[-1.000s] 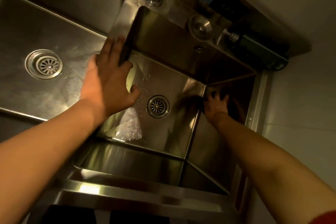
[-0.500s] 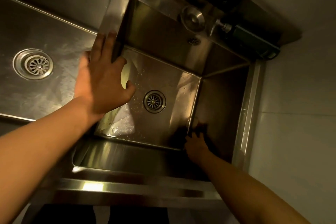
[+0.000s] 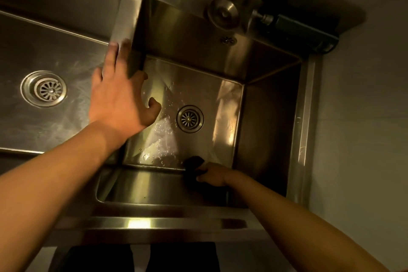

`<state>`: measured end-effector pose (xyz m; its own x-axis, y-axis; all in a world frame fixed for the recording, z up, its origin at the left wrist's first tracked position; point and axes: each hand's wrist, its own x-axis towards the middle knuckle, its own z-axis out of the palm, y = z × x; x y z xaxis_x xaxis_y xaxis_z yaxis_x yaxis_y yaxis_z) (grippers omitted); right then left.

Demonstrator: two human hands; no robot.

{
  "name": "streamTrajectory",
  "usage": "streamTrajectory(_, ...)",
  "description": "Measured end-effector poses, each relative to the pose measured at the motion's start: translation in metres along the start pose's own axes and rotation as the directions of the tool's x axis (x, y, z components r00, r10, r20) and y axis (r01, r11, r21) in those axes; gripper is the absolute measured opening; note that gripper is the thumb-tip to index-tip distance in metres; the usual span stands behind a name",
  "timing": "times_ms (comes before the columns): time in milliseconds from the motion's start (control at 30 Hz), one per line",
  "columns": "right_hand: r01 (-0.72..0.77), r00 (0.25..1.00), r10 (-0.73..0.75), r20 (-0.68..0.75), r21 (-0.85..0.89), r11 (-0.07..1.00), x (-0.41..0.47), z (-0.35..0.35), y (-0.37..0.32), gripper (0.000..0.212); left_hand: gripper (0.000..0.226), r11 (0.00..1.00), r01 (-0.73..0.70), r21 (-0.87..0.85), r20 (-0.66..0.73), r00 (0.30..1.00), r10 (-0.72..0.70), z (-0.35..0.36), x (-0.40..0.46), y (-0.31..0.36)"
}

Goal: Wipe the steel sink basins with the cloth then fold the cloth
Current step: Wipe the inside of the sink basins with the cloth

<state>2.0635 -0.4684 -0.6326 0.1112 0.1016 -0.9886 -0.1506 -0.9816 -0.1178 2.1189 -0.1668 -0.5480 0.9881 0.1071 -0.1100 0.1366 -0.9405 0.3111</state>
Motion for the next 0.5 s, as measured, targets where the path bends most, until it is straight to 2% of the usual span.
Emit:
streamTrajectory(100,0.143,0.99,-0.142,-0.007,0.061,0.988,-0.001,0.015,-0.042,0.044,0.048,0.999,0.02,0.043,0.022,1.0,-0.021,0.0,0.002,0.002)
streamTrajectory(300,0.388,0.922,-0.387,0.02,-0.04,0.921,-0.014,0.049,-0.143,0.052,0.053,0.999,0.014,0.053,0.031,0.999,-0.016,-0.002,0.002,0.006)
streamTrajectory(400,0.428,0.904,-0.427,0.026,-0.039,0.903,-0.023,0.054,-0.163,0.052,0.054,0.998,0.012,0.054,0.031,0.999,-0.014,-0.002,0.002,0.006)
streamTrajectory(500,0.442,0.897,-0.441,0.03,-0.029,0.897,-0.006,0.06,-0.153,0.054,0.056,0.998,0.016,0.061,0.023,1.0,-0.017,0.0,0.002,0.006)
